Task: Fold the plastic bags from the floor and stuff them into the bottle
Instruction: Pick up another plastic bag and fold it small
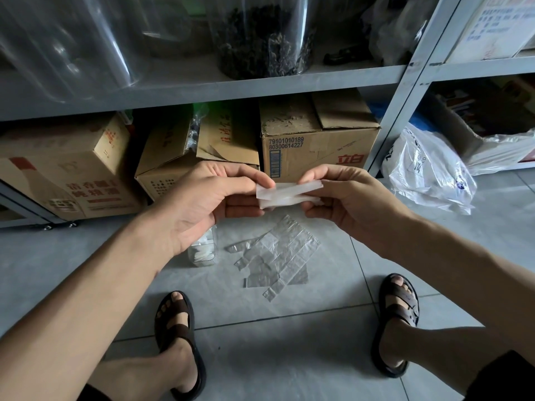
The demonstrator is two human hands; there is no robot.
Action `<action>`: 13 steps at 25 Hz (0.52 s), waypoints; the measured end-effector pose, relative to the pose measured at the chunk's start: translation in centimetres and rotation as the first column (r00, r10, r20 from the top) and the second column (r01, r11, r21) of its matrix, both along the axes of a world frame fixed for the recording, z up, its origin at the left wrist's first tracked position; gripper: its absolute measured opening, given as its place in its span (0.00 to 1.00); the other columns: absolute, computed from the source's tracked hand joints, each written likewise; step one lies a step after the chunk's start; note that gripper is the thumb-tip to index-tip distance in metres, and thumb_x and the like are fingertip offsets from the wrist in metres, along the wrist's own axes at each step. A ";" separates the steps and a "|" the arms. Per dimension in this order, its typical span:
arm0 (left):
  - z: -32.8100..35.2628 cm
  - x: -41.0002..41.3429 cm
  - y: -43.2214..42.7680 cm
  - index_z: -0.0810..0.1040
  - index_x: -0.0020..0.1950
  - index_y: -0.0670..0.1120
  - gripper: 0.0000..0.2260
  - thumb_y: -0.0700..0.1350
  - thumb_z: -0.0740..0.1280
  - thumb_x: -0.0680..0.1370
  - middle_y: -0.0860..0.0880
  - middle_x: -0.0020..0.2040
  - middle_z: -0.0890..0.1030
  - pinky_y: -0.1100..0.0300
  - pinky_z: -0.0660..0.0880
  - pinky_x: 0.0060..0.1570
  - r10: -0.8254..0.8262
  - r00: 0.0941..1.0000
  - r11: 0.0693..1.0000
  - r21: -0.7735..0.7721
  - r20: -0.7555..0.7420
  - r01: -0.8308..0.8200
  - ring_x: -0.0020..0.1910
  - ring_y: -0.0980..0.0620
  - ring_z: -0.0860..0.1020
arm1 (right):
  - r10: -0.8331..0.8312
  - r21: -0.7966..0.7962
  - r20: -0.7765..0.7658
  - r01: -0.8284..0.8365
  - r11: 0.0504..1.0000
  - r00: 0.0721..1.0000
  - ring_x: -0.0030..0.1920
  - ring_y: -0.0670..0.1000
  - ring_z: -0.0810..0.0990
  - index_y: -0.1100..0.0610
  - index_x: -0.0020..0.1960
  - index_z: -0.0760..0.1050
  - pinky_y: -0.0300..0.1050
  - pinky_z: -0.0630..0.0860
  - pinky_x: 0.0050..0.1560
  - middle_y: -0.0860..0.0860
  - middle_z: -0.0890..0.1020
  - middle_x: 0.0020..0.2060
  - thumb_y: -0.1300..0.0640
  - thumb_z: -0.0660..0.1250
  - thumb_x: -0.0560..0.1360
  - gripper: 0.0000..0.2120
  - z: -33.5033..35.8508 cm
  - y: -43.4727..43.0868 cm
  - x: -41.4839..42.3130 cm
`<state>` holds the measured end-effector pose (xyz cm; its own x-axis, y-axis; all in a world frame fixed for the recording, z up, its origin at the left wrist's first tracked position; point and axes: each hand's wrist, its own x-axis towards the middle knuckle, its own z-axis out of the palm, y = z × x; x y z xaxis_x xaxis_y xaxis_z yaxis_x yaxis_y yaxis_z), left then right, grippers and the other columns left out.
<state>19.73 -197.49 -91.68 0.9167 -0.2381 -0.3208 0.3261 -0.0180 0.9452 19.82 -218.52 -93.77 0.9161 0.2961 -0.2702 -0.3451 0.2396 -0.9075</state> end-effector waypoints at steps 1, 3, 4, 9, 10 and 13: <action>-0.1 0.0 -0.1 0.86 0.38 0.43 0.16 0.31 0.63 0.77 0.39 0.43 0.85 0.62 0.82 0.36 -0.003 1.000 1.000 0.000 0.000 0.003 0.36 0.50 0.84 | 0.001 0.002 -0.003 -0.001 1.000 1.000 0.29 0.46 0.80 0.61 0.38 0.80 0.36 0.79 0.32 0.55 0.80 0.30 0.70 0.62 0.77 0.13 0.0 0.0 0.0; -0.1 0.0 -0.1 0.86 0.39 0.42 0.16 0.31 0.62 0.77 0.38 0.44 0.84 0.60 0.83 0.38 -0.012 1.000 1.000 -0.001 0.003 0.012 0.37 0.49 0.83 | 0.003 -0.005 -0.003 -0.003 1.000 1.000 0.29 0.46 0.80 0.61 0.39 0.79 0.36 0.79 0.33 0.54 0.80 0.29 0.71 0.61 0.78 0.13 -0.1 -0.1 -0.1; -0.1 0.1 -0.2 0.85 0.39 0.42 0.15 0.31 0.61 0.78 0.38 0.44 0.84 0.60 0.83 0.39 -0.016 1.000 1.000 -0.009 0.000 0.016 0.38 0.48 0.83 | 0.000 -0.009 0.001 0.000 1.000 1.000 0.29 0.45 0.80 0.61 0.39 0.79 0.36 0.79 0.33 0.54 0.80 0.29 0.71 0.60 0.78 0.13 -0.1 -0.2 -0.1; 0.1 -0.2 -0.4 0.83 0.45 0.39 0.09 0.44 0.66 0.77 0.39 0.44 0.84 0.59 0.82 0.39 -0.051 0.997 0.996 -0.073 -0.063 0.046 0.39 0.46 0.83 | 0.003 -0.065 0.072 0.001 0.998 0.997 0.30 0.46 0.79 0.62 0.40 0.78 0.37 0.79 0.35 0.53 0.78 0.28 0.73 0.58 0.78 0.14 -0.3 -0.1 -0.1; 0.0 -0.3 -0.5 0.82 0.47 0.38 0.09 0.44 0.68 0.75 0.39 0.44 0.84 0.61 0.82 0.38 -0.062 0.997 0.997 -0.055 -0.049 0.060 0.38 0.48 0.84 | 0.007 -0.074 0.083 -0.001 0.997 0.997 0.30 0.46 0.79 0.63 0.40 0.78 0.37 0.79 0.35 0.52 0.78 0.28 0.73 0.58 0.78 0.14 -0.3 -0.1 -0.2; -0.2 -0.4 -0.6 0.82 0.46 0.38 0.08 0.37 0.72 0.69 0.42 0.41 0.84 0.63 0.82 0.38 -0.050 0.999 0.998 -0.027 -0.017 0.049 0.35 0.51 0.83 | 0.000 -0.087 0.089 0.008 0.996 0.996 0.30 0.46 0.79 0.62 0.41 0.78 0.37 0.80 0.36 0.52 0.79 0.28 0.73 0.57 0.79 0.15 -0.2 0.1 -0.3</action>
<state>19.37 -198.13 -91.92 0.8979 -0.2920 -0.3295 0.3419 -0.0091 0.9397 19.55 -218.45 -94.00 0.9389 0.2709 -0.2122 -0.2611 0.1590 -0.9521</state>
